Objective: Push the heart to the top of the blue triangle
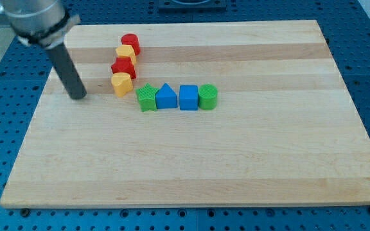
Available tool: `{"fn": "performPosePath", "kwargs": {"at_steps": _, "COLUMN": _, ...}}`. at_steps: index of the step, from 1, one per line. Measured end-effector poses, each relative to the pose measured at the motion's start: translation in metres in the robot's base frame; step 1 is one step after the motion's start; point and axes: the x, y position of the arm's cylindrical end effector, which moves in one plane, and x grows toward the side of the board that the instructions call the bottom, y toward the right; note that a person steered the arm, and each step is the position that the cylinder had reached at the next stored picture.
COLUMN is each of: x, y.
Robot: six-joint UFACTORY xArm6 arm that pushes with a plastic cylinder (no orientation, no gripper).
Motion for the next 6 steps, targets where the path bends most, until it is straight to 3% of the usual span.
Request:
{"fn": "performPosePath", "kwargs": {"at_steps": 5, "x": -0.014, "y": 0.218}}
{"fn": "performPosePath", "kwargs": {"at_steps": 6, "x": -0.017, "y": 0.198}}
